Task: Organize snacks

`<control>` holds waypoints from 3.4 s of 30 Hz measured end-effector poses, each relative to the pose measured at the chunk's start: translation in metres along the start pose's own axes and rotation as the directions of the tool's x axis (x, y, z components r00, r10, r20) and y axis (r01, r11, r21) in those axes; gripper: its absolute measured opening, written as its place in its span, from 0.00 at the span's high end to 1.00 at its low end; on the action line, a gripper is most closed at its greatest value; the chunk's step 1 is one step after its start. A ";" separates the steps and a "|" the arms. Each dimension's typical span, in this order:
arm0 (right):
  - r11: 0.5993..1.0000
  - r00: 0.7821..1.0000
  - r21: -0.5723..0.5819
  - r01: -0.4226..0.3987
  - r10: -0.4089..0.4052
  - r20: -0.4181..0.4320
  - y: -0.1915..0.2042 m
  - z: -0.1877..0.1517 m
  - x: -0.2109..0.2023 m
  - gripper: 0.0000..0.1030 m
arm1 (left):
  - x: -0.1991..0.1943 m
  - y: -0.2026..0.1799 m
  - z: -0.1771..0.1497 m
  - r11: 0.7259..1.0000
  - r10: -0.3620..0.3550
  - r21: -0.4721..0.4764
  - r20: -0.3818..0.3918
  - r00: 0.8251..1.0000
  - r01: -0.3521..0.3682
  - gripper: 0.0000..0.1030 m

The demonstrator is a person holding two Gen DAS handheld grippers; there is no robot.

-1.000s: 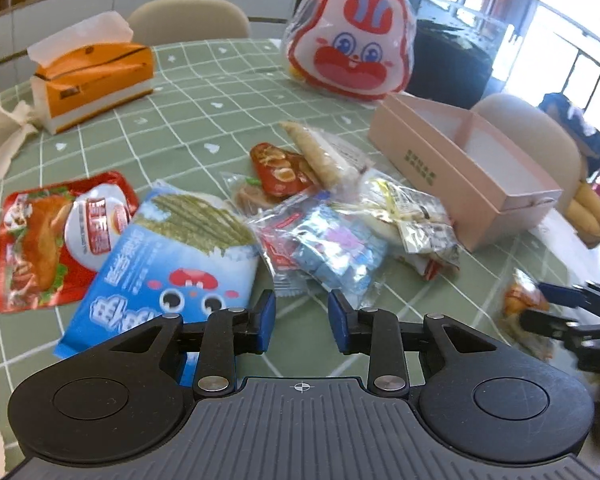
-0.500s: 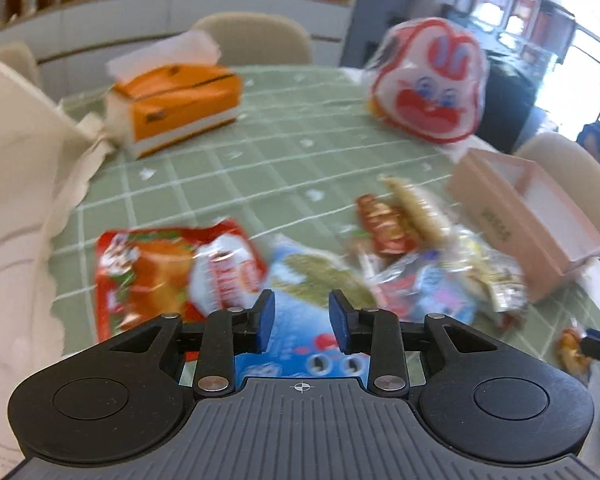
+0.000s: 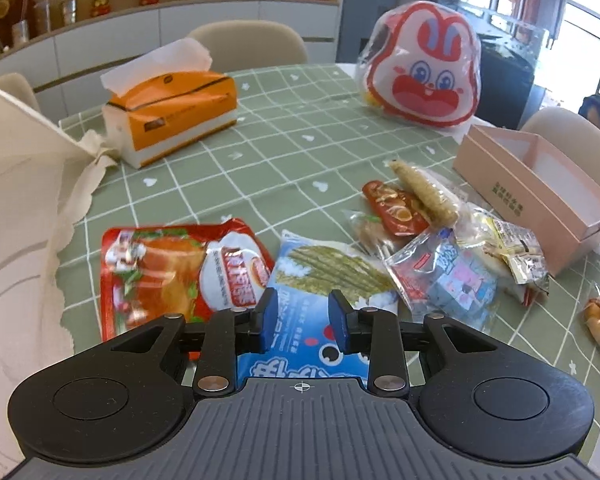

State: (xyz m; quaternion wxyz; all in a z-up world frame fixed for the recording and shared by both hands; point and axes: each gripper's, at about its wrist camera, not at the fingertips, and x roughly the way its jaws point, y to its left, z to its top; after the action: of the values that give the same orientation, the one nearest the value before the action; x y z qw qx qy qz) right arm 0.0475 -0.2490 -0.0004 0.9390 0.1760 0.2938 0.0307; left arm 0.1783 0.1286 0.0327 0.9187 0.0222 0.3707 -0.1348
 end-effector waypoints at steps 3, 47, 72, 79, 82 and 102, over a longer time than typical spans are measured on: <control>1.000 1.000 -0.016 -0.003 0.003 -0.005 0.004 -0.003 -0.003 0.25 | 0.001 -0.002 -0.001 0.999 -0.048 0.012 -0.016 0.999 0.048 0.67; 0.942 0.974 -0.269 -0.200 0.162 -0.157 0.175 -0.007 0.042 0.22 | 0.008 0.093 0.003 0.905 0.148 -0.417 0.122 0.981 -0.085 0.63; 0.899 0.957 -0.341 -0.274 0.223 -0.183 0.212 -0.001 0.059 0.65 | 0.009 0.073 0.020 0.944 -0.017 -0.327 0.078 0.997 0.042 0.65; 0.864 0.908 -0.335 -0.375 0.270 -0.320 0.249 -0.012 0.095 0.88 | 0.029 0.097 -0.004 0.913 -0.097 -0.389 0.085 0.992 0.122 0.66; 0.858 0.906 -0.355 -0.370 0.249 -0.342 0.249 -0.021 0.093 0.88 | 0.022 0.095 -0.013 0.871 -0.217 -0.439 0.061 0.974 0.222 0.67; 0.900 0.951 -0.334 -0.279 0.210 -0.227 0.165 -0.020 0.010 0.89 | -0.039 -0.006 -0.074 0.910 -0.361 -0.213 0.013 0.932 0.355 0.62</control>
State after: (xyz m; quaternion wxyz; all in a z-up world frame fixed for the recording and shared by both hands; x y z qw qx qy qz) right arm 0.0521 -0.0868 0.0363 0.9125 0.0318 0.3444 0.2186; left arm 0.1001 0.1423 0.0060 0.8704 -0.1424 0.3928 -0.2603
